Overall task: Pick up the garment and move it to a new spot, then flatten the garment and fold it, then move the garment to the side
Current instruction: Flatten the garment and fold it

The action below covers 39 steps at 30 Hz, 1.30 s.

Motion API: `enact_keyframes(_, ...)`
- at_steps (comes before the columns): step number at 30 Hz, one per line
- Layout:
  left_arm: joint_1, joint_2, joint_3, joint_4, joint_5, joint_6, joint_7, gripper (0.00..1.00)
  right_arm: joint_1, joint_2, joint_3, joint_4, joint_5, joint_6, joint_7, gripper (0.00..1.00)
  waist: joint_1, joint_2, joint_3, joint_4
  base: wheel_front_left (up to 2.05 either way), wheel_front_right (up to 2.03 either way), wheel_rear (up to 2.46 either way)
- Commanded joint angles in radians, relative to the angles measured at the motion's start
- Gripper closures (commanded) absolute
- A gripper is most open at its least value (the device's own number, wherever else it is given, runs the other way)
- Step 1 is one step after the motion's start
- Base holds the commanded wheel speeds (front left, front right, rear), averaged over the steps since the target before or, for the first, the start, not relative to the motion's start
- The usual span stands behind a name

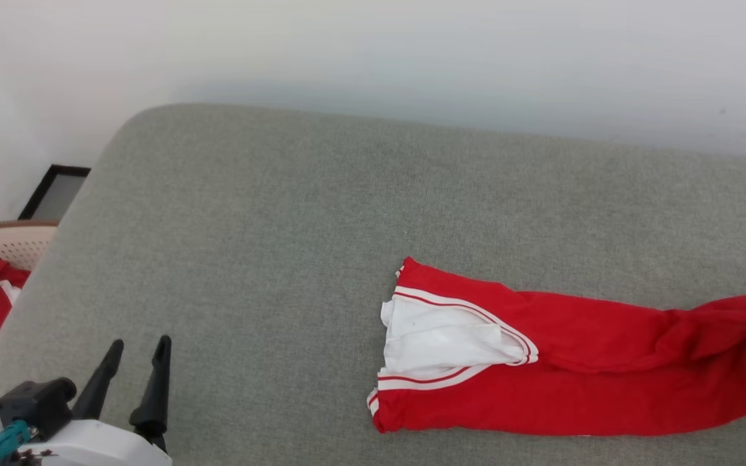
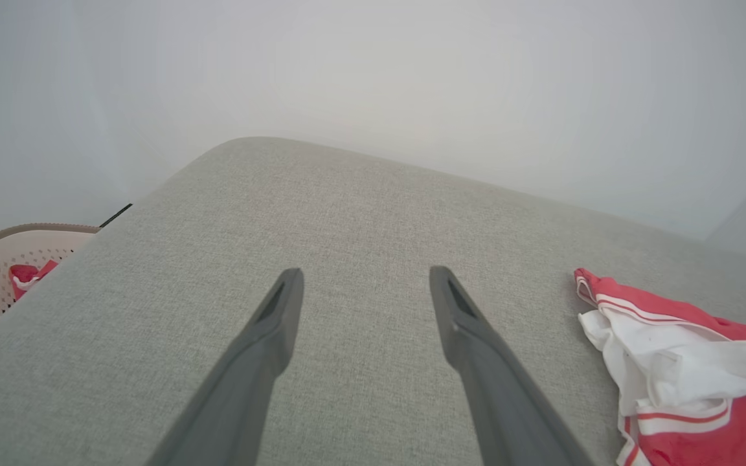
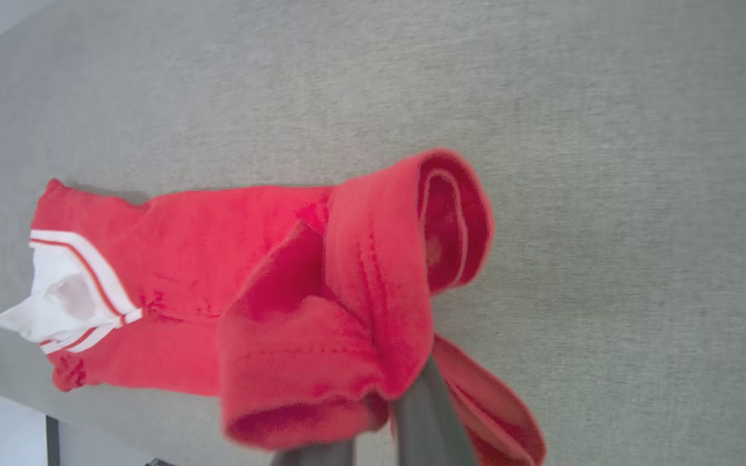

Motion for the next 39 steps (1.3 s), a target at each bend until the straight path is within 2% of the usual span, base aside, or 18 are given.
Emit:
enact_keyframes(1, 0.011, -0.003, -0.001, -0.001, 0.001, 0.002, 0.002, 0.0, 0.017, 0.019, 0.014, -0.026, 0.011, -0.002, 0.01, 1.0, 0.0, 0.0, -0.022, 0.003, 0.0, 0.0, 0.0)
enact_keyframes(7, 0.011, -0.005, -0.018, -0.007, 0.004, -0.005, 0.013, 0.0, 0.042, 0.12, 0.104, -0.157, 0.061, -0.002, 0.049, 1.0, 0.0, 0.0, -0.048, 0.035, 0.0, 0.0, 0.0)
enact_keyframes(12, -0.023, -0.013, -0.039, -0.002, 0.014, -0.01, 0.029, 0.0, 0.013, 0.199, 0.2, -0.161, 0.055, -0.002, 0.02, 1.0, 0.0, 0.0, -0.059, 0.081, 0.0, 0.0, 0.0)
enact_keyframes(16, -0.05, -0.021, -0.061, 0.006, 0.026, -0.016, 0.041, 0.0, -0.02, 0.255, 0.271, -0.104, 0.048, -0.002, -0.032, 1.0, 0.0, 0.0, -0.062, 0.122, 0.0, 0.0, 0.0)
enact_keyframes(20, -0.075, -0.031, -0.077, 0.018, 0.032, -0.027, 0.05, 0.0, -0.058, 0.278, 0.345, -0.037, 0.041, -0.002, -0.088, 1.0, 0.0, 0.0, -0.063, 0.159, 0.0, 0.0, 0.0)
enact_keyframes(32, -0.118, -0.053, -0.097, 0.057, 0.031, -0.044, 0.049, 0.0, -0.16, 0.293, 0.5, 0.215, 0.009, -0.002, -0.262, 1.0, 0.0, 0.0, -0.05, 0.207, 0.0, 0.0, 0.0)
enact_keyframes(33, -0.118, -0.053, -0.098, 0.061, 0.033, -0.044, 0.048, 0.0, -0.169, 0.292, 0.51, 0.232, 0.007, -0.002, -0.278, 0.85, 0.0, 0.0, -0.049, 0.207, 0.0, 0.0, 0.0)
enact_keyframes(34, -0.119, -0.053, -0.097, 0.063, 0.032, -0.045, 0.046, 0.0, -0.178, 0.293, 0.519, 0.245, 0.009, -0.002, -0.292, 0.64, 0.0, 0.0, -0.048, 0.205, 0.0, 0.0, 0.0)
enact_keyframes(35, -0.119, -0.054, -0.094, 0.065, 0.029, -0.046, 0.044, 0.0, -0.186, 0.294, 0.529, 0.256, 0.015, -0.002, -0.304, 0.21, 0.0, 0.0, -0.048, 0.202, 0.0, 0.0, 0.0)
enact_keyframes(36, -0.119, -0.052, -0.092, 0.067, 0.029, -0.047, 0.043, 0.0, -0.194, 0.294, 0.536, 0.267, 0.023, -0.002, -0.317, 0.0, 0.0, 0.0, -0.048, 0.198, 0.0, 0.0, 0.0)
enact_keyframes(39, -0.11, -0.047, -0.085, 0.071, 0.023, -0.046, 0.039, 0.0, -0.216, 0.285, 0.563, 0.281, 0.046, -0.002, -0.343, 0.0, 0.0, 0.0, -0.049, 0.182, 0.0, 0.0, 0.0)
